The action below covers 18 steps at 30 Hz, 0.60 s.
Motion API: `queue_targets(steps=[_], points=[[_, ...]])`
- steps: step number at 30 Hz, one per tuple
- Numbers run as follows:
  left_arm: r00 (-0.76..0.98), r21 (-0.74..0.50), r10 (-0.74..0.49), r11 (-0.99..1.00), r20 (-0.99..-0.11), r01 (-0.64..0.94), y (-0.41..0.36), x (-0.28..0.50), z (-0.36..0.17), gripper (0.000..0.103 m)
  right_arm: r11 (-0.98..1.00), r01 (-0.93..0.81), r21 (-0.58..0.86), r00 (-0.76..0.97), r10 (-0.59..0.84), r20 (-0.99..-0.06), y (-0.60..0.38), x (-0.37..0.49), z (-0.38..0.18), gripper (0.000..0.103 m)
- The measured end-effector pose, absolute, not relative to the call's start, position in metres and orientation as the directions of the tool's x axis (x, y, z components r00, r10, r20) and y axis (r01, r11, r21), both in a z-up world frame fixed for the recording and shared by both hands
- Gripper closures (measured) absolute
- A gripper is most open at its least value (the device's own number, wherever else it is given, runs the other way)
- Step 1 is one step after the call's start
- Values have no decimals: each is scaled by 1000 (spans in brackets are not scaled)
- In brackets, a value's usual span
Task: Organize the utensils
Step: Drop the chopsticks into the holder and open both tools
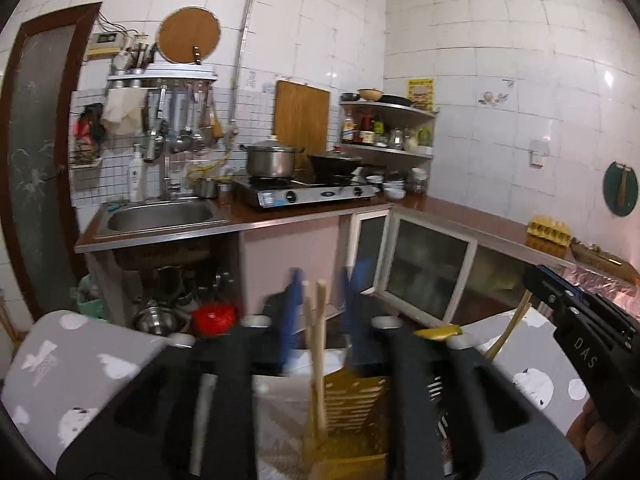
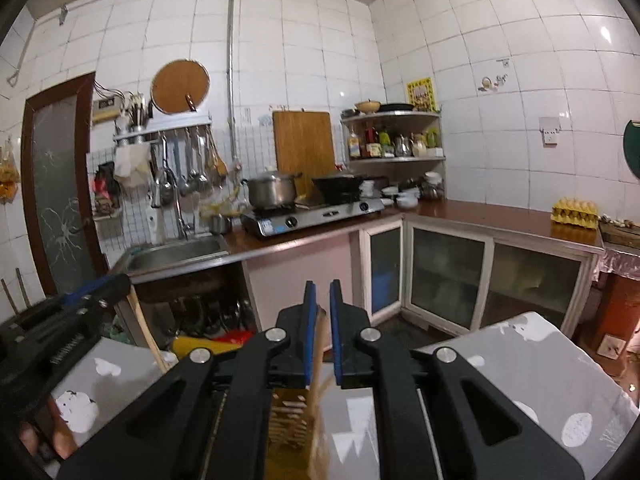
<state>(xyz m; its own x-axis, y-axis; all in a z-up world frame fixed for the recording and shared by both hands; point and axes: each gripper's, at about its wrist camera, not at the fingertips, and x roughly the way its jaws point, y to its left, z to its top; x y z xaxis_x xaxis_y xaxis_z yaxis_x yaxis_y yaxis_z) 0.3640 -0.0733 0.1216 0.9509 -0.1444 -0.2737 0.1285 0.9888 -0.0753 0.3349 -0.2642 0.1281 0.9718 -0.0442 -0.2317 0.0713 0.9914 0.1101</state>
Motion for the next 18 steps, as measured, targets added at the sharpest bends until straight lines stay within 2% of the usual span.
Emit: queue_targets(steps=[1,2,3,6,9,12,18], points=[[955,-70,-126,991,-270,112,-69,357,127,53,991,79,111,967,-49,-250,-267,333,130,64],[957,-70,-119,992,-264,104,-65,352,134,52,990,87,115,963,-54,-264,-270,329,133,48],[959,-71,-114,993,-258,98,-61,346,140,49,989,92,116,962,-59,-267,-273,325,135,38],[965,-69,-90,995,-245,75,-47,320,159,23,989,112,95,957,-82,-277,-277,302,146,38],[973,-53,-59,997,-221,48,-34,292,170,8,988,121,94,950,-87,-300,-280,282,150,37],[968,-60,-57,997,-245,43,-20,271,169,5,987,133,96,931,-91,-354,-283,260,141,37],[927,-72,-64,997,-370,40,-1,252,131,5,986,131,103,881,-69,-467,-278,230,96,37]])
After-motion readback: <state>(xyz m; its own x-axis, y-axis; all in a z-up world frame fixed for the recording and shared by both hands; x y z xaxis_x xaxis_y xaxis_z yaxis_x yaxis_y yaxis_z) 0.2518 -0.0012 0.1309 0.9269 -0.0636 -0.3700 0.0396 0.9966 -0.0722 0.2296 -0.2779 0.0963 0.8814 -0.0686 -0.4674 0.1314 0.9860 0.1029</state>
